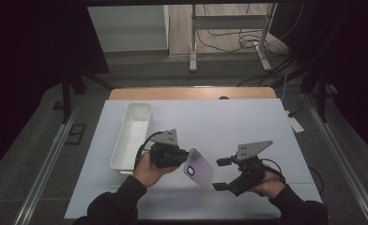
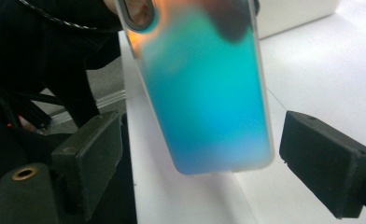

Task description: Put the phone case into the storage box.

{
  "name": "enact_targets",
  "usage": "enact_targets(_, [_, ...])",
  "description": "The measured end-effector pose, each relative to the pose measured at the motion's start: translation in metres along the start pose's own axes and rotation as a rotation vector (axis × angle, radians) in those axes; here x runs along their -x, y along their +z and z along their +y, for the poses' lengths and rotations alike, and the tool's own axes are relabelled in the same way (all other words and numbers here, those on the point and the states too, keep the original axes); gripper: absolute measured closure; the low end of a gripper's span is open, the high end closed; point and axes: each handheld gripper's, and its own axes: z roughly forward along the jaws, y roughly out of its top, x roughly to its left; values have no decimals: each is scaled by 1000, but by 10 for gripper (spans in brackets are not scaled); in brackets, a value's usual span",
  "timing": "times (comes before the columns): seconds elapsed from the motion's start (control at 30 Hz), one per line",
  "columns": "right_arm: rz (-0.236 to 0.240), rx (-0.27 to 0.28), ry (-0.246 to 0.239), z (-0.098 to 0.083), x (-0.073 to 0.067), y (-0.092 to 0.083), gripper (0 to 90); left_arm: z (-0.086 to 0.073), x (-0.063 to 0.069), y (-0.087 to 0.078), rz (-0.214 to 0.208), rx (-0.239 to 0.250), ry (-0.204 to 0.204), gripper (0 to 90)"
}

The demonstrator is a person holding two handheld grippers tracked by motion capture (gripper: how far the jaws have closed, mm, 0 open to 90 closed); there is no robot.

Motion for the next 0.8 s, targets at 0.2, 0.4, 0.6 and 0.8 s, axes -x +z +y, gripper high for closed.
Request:
enact_targets(0.2, [-37,-19,1,-2,1,-2,115,1,-2,-3,43,-25,-27,894])
enact_targets(0.4, [-72,-37,-1,-4,1,-5,98,1,-3,-4,93,-53,-46,893])
enact_targets(0.6, [-117,-82,-13,-9,0,-7,75,2,-6,-7,145,-68,-74,893])
enact_targets(0.8, [-162,-124,-8,-13,-1,-8,58,2,-9,-10,176,-79,-111,892])
